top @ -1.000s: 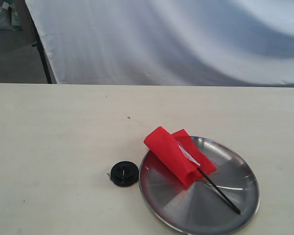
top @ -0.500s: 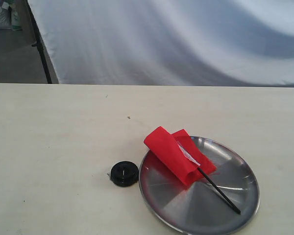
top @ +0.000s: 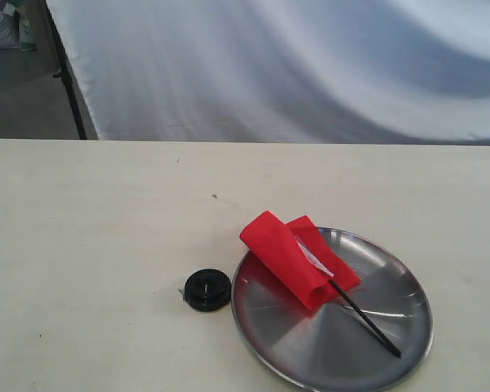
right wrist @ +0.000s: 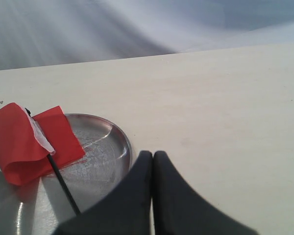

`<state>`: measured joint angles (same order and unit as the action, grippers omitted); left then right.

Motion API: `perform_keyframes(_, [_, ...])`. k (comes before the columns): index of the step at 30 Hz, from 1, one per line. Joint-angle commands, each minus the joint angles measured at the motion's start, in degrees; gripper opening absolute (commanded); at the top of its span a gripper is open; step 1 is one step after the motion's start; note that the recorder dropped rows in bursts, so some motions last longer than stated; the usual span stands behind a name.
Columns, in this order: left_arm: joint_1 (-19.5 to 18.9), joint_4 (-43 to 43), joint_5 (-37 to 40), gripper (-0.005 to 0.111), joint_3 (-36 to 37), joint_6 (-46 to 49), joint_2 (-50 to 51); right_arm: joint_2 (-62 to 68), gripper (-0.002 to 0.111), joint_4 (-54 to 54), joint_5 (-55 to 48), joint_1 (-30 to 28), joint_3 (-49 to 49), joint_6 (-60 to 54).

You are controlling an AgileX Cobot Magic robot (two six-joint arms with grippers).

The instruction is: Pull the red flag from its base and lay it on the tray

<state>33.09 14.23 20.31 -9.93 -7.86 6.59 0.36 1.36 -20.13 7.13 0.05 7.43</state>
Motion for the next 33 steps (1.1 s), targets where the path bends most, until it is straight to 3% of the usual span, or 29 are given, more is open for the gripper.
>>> perform_keyframes(1, [0.18,0.43,-0.32,0.0,4.05,0.19,0.03,-0.36,0.0,0.26,0.27,-0.12,-0.05,-0.1])
perform_keyframes(6, [0.18,-1.74,-0.32,0.0,8.65,0.19,0.03,-0.36,0.0,0.26,0.27,-0.12,-0.05,-0.1])
perform_keyframes(24, [0.18,-3.72,-1.06,0.0,9.93,0.36,0.03,-0.36,0.0,0.26,0.27,-0.12,-0.05,-0.1])
perform_keyframes(33, [0.18,-13.59,-3.57,0.0,9.93,-1.38,0.03,-0.36,0.0,0.26,0.16,-0.12,-0.05,-0.1])
